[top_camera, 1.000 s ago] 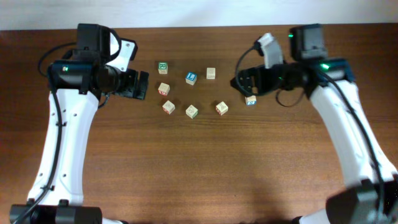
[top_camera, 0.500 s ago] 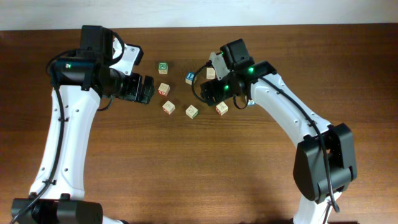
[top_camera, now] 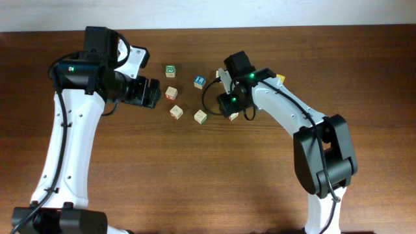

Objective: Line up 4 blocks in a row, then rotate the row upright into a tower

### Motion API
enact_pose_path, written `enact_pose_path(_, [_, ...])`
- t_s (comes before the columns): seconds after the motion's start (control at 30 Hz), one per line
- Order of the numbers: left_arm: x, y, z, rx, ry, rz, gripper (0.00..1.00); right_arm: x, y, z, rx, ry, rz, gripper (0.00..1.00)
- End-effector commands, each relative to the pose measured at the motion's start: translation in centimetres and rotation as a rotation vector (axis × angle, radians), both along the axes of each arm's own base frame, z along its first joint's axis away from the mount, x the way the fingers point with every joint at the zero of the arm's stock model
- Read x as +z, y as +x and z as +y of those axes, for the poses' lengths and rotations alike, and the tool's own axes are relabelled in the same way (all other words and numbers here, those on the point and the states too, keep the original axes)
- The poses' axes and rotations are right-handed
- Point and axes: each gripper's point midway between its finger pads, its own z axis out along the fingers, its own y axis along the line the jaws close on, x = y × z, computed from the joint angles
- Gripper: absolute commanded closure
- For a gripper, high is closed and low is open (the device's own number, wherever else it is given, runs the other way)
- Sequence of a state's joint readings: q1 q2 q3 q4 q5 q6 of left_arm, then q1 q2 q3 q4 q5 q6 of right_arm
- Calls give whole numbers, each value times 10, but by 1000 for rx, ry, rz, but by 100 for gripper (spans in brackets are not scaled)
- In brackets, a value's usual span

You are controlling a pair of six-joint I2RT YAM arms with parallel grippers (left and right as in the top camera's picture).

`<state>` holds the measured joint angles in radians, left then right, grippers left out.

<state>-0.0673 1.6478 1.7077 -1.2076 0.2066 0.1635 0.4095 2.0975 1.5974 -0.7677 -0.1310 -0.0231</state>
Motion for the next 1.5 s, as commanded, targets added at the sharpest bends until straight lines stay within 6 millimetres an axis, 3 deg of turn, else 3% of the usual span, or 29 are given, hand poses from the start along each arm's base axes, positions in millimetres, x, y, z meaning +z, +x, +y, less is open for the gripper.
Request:
enact_pose_path(0.0, [6,4,-4,4,-20,-14,6,-15,-4,2,-5,-21,36,40])
enact_pose_path(0.2, [6,4,-4,3,-20,-13,1,-25,-8,0,-9,-32,61,48])
enact_pose_path(0.3, [6,4,-4,3,-20,-13,1,-27,-9,-1,-27,-34,68,62])
enact_pose_path(0.43, [6,4,-4,3,-19,-14,1,-30,-18,-13,-161,-70,124,71])
enact_pose_path(0.53, [6,4,-3,3,-19,-14,1,-32,-34,-20,-246,-90,201,71])
enact_pose_path(0.6, [6,4,-3,3,-19,-13,1,-32,-56,-30,-327,-133,299,70])
enact_pose_path(0.87, [6,4,-3,3,-19,-13,1,-25,-110,-54,-348,-267,503,69])
enact_pose_path(1.0, [6,4,-3,3,-19,-13,1,-22,-122,-59,-348,-299,551,67])
enact_pose_path(1.1, [6,4,-3,3,-19,-13,1,-20,-125,-61,-350,-306,562,57])
enact_pose_path(1.2, [6,4,-3,3,-19,-14,1,-13,-111,-62,-355,-284,531,52])
enact_pose_path(1.3, [6,4,-3,3,-19,-13,1,12,-63,-72,-387,-230,396,48])
enact_pose_path(1.37, [6,4,-3,3,-19,-13,1,25,-16,-85,-441,-199,231,44])
enact_pose_path(1.47, [6,4,-3,3,-19,-13,1,23,26,-99,-497,-176,70,39])
